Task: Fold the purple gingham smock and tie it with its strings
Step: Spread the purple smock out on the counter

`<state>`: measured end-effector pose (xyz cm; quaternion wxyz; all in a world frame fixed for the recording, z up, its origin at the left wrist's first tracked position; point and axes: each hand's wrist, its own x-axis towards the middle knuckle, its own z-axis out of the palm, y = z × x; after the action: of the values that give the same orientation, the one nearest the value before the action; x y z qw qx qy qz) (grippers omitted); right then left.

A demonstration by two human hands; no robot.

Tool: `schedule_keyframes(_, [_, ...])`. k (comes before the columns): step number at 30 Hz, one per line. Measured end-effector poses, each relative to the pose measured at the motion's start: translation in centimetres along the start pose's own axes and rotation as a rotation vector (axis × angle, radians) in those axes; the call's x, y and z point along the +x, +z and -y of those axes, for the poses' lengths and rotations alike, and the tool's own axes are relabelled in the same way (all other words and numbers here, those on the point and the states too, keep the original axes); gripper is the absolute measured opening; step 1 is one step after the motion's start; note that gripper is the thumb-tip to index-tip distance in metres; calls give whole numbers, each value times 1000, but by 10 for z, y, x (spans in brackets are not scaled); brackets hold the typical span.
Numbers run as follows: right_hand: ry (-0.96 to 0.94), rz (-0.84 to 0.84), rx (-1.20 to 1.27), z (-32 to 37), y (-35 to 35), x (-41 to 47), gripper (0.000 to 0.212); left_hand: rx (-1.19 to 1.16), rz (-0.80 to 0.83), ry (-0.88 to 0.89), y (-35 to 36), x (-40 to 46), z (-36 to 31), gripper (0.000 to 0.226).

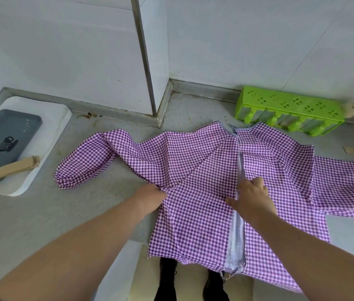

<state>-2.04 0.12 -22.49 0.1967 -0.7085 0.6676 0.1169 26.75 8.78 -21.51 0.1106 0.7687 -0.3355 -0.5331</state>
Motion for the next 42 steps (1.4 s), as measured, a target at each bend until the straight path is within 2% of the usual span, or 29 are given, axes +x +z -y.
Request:
schedule_keyframes(2, [16,166,22,3,-2,2,46,-43,-14,-6,0,-5,-1,30])
schedule_keyframes(3, [4,232,1,5,-2,2,40,-71,-12,-11,2,-7,-2,37])
schedule_keyframes(5, [-1,245,-4,4,-1,4,38,-92,6,-46,4,-8,-1,49])
schedule_keyframes(8, [37,187,119,-4,-1,11,34,-29,70,-105,5,-8,4,64])
schedule_keyframes(11, [101,168,255,-6,-1,15,27,46,117,-97,5,-9,5,57])
schedule_keyframes(14, [70,180,328,-12,1,15,22,30,112,-121,3,-7,7,53])
schedule_keyframes(19, [42,238,489,-24,-1,12,29,-164,108,-195,2,-3,7,59])
schedule_keyframes(23, [-7,309,423,-19,-5,7,22,-233,55,-209,7,0,9,48])
schedule_keyframes(26, [20,260,404,-17,-6,5,17,-173,67,-217,8,-2,11,43])
schedule_keyframes(29, [-3,225,331,-18,-6,4,9,61,102,-152,6,0,11,37])
schedule_keyframes(31, [11,217,302,-18,-5,1,16,164,38,-81,1,3,9,24])
schedule_keyframes(33, [10,178,271,-13,-6,-3,29,246,-147,-7,-9,4,6,31])
schedule_keyframes(34, [-12,130,243,-11,-6,-5,39,387,-283,63,-16,2,4,31])
schedule_keyframes(36, [-151,44,33,-3,-6,-10,67,725,-544,319,-32,4,5,27])
schedule_keyframes(37, [-237,16,-106,2,-8,-13,75,845,-611,447,-38,5,6,24])
schedule_keyframes(39, [-344,42,-258,14,-8,-13,69,967,-595,522,-53,10,3,34])
schedule_keyframes(42, [-250,77,-206,33,-8,-10,40,929,-579,361,-73,19,-5,54])
